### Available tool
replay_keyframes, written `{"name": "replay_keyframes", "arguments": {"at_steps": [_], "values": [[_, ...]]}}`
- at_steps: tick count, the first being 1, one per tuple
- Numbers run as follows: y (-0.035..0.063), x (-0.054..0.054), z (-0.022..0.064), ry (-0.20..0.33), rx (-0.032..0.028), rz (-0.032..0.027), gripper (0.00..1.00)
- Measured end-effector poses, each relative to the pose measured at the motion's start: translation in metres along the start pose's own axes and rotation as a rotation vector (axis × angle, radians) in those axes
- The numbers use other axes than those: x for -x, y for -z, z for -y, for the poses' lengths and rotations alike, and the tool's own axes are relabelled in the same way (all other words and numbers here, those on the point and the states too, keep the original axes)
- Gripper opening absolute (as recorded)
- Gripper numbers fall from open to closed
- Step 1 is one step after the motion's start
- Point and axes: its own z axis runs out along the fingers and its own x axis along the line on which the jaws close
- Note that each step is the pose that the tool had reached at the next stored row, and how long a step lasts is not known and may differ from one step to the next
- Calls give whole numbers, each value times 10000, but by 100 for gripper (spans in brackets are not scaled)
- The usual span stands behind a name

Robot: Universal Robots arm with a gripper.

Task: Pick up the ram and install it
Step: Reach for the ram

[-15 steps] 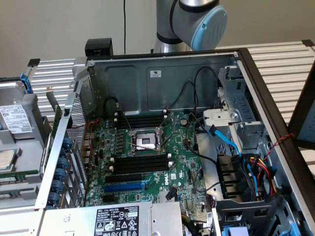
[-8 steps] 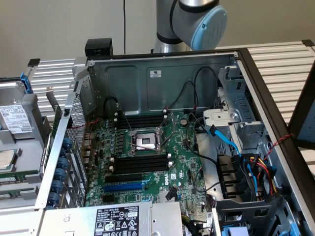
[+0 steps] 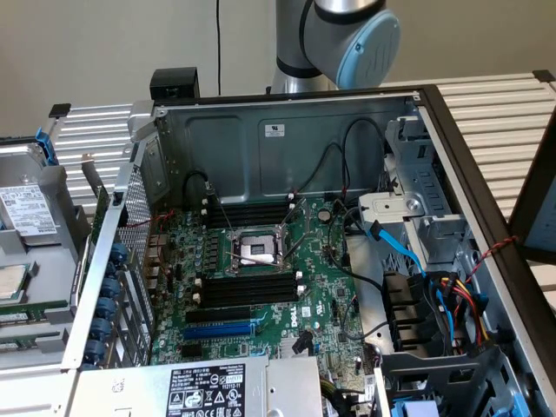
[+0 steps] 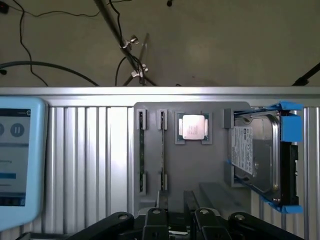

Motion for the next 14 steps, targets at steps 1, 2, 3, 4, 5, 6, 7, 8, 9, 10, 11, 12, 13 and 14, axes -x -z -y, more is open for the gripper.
{"name": "replay_keyframes", "arguments": {"at_steps": [1,2,3,4,5,6,7,8,9,10,11,12,13,14], "values": [[-20,-1,0,0,0,0,27],[-39,-3,0,0,-2,1,27],[-57,-4,-1,1,-1,1,27],[-74,-9,-4,0,-1,1,27],[-83,-20,-8,2,1,0,27],[-91,-36,-13,1,-1,1,27],[-96,-54,-16,1,-2,1,27],[-99,-81,-19,0,1,0,27],[-103,-107,-20,0,-1,1,27],[-105,-132,-21,0,0,1,27],[-108,-143,-20,1,-1,1,27],[-110,-148,-21,1,-2,1,27],[-110,-148,-21,0,-1,1,27],[-110,-153,-21,0,0,0,27]]}}
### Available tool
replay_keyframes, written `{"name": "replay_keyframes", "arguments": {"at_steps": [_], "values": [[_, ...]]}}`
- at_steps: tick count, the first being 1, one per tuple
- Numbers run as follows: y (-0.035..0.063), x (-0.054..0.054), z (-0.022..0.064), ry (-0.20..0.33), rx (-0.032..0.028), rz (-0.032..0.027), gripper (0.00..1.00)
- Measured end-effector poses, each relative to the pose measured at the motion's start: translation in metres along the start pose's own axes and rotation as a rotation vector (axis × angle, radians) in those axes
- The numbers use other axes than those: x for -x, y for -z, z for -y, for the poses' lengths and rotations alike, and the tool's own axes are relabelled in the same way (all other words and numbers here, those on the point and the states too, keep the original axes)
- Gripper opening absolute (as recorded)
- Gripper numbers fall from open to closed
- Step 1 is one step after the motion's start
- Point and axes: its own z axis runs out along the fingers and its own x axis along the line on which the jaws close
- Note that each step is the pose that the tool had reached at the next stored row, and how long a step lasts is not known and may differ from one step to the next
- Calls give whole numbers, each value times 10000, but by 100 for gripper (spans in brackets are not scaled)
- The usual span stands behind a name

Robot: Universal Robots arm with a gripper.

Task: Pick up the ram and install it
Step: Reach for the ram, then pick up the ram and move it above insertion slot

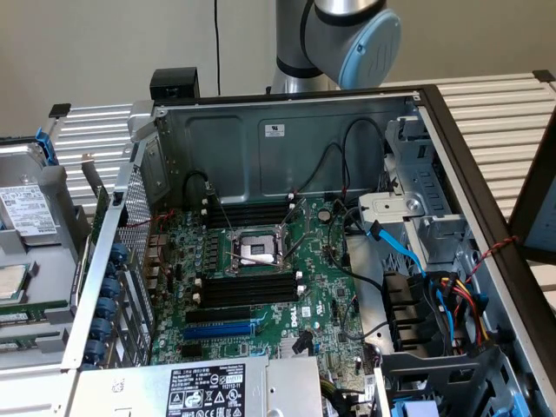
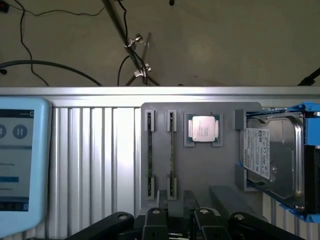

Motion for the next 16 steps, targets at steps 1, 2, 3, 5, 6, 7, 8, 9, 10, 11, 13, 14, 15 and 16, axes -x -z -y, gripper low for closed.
{"name": "replay_keyframes", "arguments": {"at_steps": [1,2,3,5,6,7,8,9,10,11,13,14,15,16], "values": [[0,0,0,0,0,1,27],[0,0,0,0,0,1,27],[-1,0,0,0,-1,1,27],[-1,-1,0,0,-1,1,27],[-1,-1,0,0,-1,1,27],[-1,-1,0,0,-1,1,27],[-1,-1,0,0,-1,1,27],[-1,-1,0,0,-1,1,27],[-1,0,0,0,-1,1,27],[-1,-1,0,0,-1,1,27],[-1,-1,0,0,-1,1,27],[-1,-1,0,0,0,0,27],[-1,-5,-9,-1,1,-1,27],[-6,-8,-27,0,-1,1,27]]}}
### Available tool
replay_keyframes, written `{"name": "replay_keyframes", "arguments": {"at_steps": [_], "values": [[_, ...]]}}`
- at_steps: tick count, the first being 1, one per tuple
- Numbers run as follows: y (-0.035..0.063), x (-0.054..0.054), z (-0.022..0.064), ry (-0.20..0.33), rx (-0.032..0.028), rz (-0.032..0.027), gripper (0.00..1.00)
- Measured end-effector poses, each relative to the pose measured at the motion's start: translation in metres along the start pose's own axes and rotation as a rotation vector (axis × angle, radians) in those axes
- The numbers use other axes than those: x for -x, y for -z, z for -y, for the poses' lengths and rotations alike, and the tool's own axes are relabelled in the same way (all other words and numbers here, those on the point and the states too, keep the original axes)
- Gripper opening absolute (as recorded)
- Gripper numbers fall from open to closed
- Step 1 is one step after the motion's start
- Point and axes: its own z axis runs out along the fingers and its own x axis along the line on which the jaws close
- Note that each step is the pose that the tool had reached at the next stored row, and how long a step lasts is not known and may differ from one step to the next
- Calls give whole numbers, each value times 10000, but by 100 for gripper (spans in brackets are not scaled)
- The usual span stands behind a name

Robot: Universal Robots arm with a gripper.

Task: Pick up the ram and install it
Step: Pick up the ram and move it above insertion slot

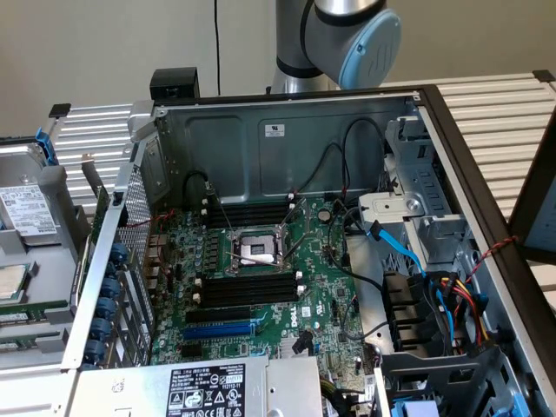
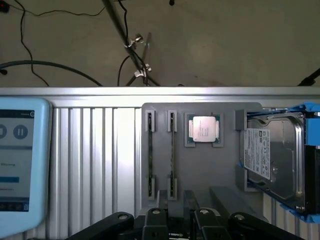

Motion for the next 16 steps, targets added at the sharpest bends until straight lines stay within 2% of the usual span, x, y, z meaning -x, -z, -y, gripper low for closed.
{"name": "replay_keyframes", "arguments": {"at_steps": [7,16], "values": [[-109,-71,-52,0,-1,0,27],[-273,-129,-65,0,1,0,27]]}}
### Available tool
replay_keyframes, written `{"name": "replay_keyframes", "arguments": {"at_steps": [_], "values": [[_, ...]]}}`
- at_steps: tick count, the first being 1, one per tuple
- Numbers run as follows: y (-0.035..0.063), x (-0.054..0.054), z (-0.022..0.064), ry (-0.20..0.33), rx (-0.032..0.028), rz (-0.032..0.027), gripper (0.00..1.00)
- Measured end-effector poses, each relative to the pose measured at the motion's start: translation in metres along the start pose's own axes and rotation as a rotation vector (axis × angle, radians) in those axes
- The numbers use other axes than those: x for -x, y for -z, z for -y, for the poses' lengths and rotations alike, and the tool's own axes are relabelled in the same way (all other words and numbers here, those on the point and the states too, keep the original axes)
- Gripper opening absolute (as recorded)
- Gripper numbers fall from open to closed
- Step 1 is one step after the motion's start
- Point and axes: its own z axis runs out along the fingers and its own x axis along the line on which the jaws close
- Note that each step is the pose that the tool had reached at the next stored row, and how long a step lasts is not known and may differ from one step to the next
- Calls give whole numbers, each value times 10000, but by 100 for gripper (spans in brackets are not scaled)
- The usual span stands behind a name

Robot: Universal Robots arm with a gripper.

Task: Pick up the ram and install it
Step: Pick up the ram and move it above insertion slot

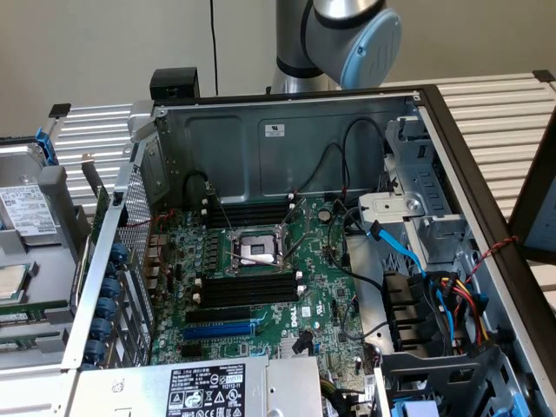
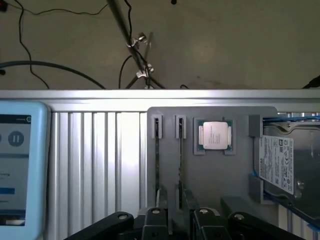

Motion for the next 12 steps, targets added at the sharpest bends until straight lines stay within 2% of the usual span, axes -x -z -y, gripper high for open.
{"name": "replay_keyframes", "arguments": {"at_steps": [12], "values": [[-220,-157,8,0,13,-1,27]]}}
